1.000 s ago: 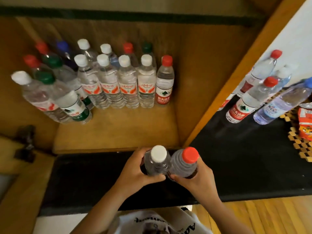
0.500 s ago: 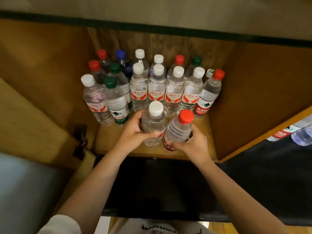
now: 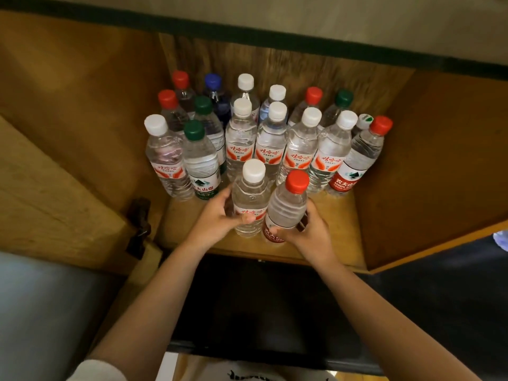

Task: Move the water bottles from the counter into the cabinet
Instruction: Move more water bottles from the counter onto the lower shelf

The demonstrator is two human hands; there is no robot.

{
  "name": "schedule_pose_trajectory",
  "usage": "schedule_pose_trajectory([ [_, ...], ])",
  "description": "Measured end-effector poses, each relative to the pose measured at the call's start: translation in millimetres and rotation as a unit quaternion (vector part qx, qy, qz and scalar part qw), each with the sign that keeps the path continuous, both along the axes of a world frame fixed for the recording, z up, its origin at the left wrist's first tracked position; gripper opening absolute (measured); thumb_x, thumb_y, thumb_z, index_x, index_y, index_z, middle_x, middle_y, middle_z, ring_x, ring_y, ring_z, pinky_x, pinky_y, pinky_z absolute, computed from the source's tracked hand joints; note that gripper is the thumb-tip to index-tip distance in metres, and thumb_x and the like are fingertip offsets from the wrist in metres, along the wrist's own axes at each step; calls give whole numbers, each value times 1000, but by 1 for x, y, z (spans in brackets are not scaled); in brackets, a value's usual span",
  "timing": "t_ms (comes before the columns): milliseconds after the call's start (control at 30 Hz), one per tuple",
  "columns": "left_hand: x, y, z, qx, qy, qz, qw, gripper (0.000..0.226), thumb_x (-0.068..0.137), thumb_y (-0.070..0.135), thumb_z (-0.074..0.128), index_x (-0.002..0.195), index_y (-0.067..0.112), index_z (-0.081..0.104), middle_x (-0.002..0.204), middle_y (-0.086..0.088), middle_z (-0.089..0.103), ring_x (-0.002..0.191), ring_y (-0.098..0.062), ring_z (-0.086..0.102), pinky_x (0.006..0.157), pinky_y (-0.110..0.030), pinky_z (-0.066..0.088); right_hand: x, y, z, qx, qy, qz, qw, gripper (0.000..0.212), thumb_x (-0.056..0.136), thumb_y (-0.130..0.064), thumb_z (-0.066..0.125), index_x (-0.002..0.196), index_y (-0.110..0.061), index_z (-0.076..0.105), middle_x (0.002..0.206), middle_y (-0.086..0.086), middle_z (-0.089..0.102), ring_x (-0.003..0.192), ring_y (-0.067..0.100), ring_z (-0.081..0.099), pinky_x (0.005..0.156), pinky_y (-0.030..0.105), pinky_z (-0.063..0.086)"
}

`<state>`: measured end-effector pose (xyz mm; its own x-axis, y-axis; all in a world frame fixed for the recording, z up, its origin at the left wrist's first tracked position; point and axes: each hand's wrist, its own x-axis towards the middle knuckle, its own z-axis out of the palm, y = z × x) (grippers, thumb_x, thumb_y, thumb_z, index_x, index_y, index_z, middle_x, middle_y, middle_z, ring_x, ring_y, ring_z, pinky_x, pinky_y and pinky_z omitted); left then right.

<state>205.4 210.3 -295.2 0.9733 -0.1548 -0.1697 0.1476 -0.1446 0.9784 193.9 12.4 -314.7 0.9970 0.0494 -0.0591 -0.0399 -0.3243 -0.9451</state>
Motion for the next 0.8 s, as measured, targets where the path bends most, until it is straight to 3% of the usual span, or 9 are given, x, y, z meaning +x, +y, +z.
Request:
schedule_pose_trajectory([
  [100,-26,-15,-26,-58,66,123,989,80,63,13,79,134,16,41,123,7,55,114,-8,54,84,-17,46,-4,-6,-6,3,26,6,1000,76,62,-18,82,123,-36,40,110,-29,52,102,-14,51,77,-1,42],
  [167,-39,-30,-39,-80,76,204,973,66,72,2,73,130,14,44,123,3,54,118,-18,52,89,-26,46,-6,-7,-11,1,37,6,999,74,66,-16,80,128,-28,41,112,-26,52,103,-8,52,77,0,42],
  [267,-48,-50,-43,-99,90,274,952,50,81,14,68,125,22,45,128,2,53,114,-16,53,93,-36,47,-6,-3,-14,-18,39,6,999,72,70,-13,77,132,-20,41,120,-14,55,111,3,51,87,9,42],
  [400,-43,-64,-35,-181,119,333,917,53,86,20,63,135,19,43,130,3,53,110,-15,54,77,-30,50,-2,3,-15,-51,30,-2,998,71,71,-13,77,131,-20,40,118,-14,54,111,5,50,91,20,44],
  [500,-37,-66,-32,-200,110,361,904,52,86,17,63,135,16,45,123,2,57,104,-12,57,71,-22,50,3,6,-15,-59,31,-10,998,70,71,-11,76,131,-18,41,112,-15,55,106,3,51,84,8,41],
  [600,-26,-61,-31,-199,112,368,901,52,85,18,64,133,13,47,126,0,57,112,-16,56,77,-23,50,14,13,-13,-47,42,-14,998,68,72,-6,74,130,-17,42,104,-19,53,101,1,50,72,-4,39],
  [700,-8,-54,-29,-205,128,388,889,52,84,15,65,132,8,47,131,-6,55,116,-21,55,84,-31,49,30,23,-12,-40,48,-20,998,66,72,-3,74,129,-15,42,103,-16,53,100,3,51,73,2,40],
  [800,10,-47,-27,-204,125,401,884,42,84,14,64,124,5,51,122,-8,60,101,-17,58,76,-25,49,47,34,-10,-53,53,-20,997,65,72,-2,72,129,-15,42,106,-11,55,101,8,53,83,17,42],
])
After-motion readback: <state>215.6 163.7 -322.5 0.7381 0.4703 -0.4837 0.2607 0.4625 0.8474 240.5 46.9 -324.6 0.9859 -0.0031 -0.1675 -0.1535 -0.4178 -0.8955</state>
